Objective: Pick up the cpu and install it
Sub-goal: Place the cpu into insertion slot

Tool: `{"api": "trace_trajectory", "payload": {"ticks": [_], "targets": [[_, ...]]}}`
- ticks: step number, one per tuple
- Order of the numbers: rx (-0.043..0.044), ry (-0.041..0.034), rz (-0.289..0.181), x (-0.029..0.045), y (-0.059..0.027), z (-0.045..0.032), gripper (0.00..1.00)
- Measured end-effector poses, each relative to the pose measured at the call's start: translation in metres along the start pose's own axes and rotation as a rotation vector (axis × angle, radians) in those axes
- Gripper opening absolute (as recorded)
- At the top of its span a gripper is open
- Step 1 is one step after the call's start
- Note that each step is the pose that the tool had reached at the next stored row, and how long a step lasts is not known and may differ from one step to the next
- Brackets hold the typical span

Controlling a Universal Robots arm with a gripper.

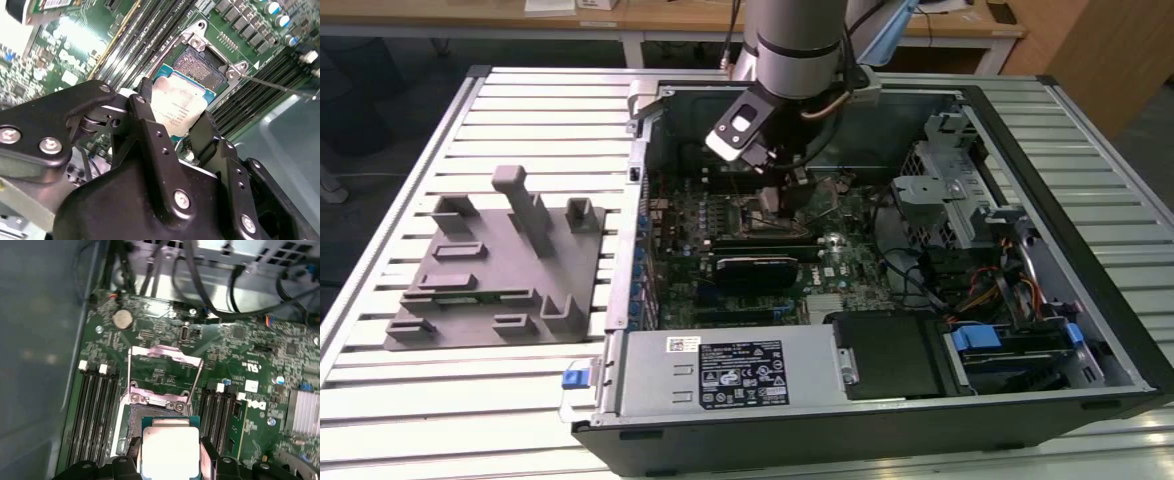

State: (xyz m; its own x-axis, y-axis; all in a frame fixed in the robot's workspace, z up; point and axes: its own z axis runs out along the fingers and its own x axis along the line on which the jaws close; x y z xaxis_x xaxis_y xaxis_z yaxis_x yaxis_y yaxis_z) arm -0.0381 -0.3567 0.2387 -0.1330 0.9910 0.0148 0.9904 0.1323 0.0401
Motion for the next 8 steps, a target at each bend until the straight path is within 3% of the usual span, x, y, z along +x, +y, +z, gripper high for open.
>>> {"api": "trace_trajectory", "payload": {"ticks": [4,8], "targets": [[-0.0009,-0.0036,0.073,0.0,0.0,0.0012,0.54],[-0.0012,-0.0135,0.125,0.0,0.0,0.0017,0.54]]}}
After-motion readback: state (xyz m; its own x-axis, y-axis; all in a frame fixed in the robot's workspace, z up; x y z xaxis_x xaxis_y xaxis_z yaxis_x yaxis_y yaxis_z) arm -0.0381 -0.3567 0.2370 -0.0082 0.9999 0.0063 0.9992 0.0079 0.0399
